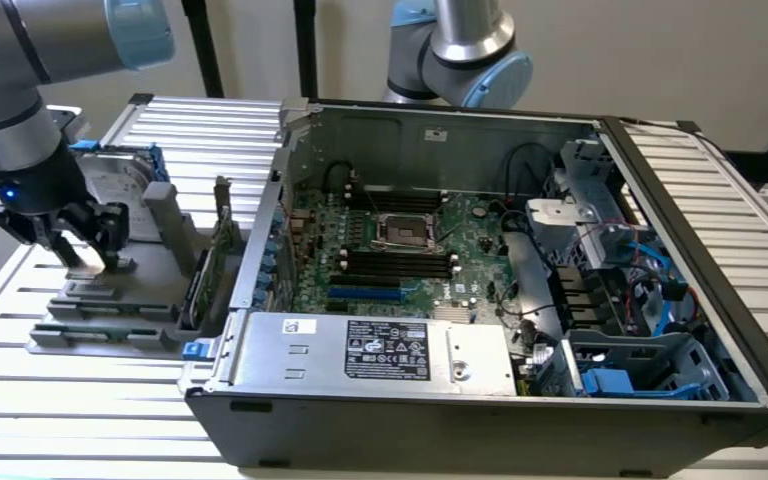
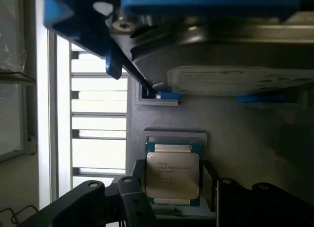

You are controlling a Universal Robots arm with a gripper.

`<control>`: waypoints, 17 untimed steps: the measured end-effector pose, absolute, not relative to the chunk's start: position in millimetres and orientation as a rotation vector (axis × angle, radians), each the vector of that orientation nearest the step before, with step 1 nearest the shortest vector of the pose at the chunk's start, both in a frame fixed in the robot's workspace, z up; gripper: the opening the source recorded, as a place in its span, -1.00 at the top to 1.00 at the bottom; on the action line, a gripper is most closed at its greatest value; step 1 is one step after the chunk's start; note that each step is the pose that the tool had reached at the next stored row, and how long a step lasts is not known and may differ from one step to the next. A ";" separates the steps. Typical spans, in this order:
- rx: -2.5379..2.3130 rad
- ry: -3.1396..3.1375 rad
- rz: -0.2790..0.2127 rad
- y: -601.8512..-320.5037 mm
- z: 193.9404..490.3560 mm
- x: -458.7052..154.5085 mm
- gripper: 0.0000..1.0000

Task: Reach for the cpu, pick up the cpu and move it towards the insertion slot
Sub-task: 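Pick up the cpu and move it towards the insertion slot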

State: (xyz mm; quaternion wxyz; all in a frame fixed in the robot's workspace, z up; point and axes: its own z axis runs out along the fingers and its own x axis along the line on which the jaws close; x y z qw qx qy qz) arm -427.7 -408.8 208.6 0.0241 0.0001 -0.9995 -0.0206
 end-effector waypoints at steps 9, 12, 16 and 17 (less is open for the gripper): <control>0.000 -3.093 -0.064 -408.8 248.3 -427.7 -0.08; 0.001 -3.093 -0.064 -408.8 261.9 -427.6 -0.08; 0.001 -3.092 -0.064 -408.9 280.4 -425.7 -0.08; 0.001 -3.093 -0.064 -408.8 284.9 -424.2 -0.08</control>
